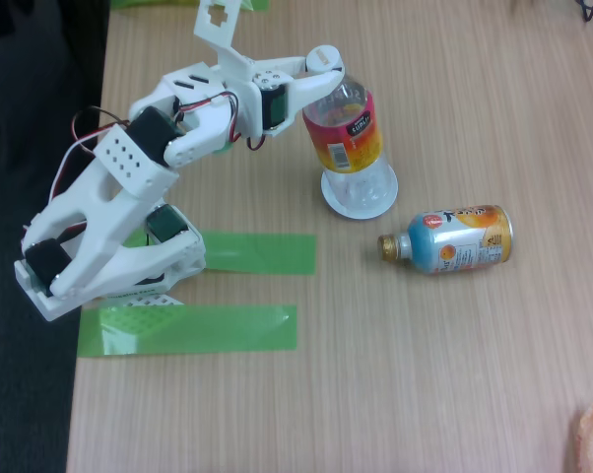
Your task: Pick up the plastic bottle and stand it up on the white place
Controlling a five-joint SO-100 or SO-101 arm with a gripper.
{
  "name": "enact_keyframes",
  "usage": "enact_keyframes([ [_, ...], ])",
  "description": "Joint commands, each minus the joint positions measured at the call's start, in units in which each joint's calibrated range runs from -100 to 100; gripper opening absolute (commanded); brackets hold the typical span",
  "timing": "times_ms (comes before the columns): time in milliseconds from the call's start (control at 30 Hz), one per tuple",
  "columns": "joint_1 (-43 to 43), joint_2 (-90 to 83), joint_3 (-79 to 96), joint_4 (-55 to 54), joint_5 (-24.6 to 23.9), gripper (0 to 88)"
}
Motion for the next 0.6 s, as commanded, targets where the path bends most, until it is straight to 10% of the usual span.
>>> enact_keyframes([
  [0, -0.2, -0.5, -0.4, -1.2, -0.1, 11.7],
  [567, -0.3, -0.7, -0.5, -7.3, -0.2, 11.7],
])
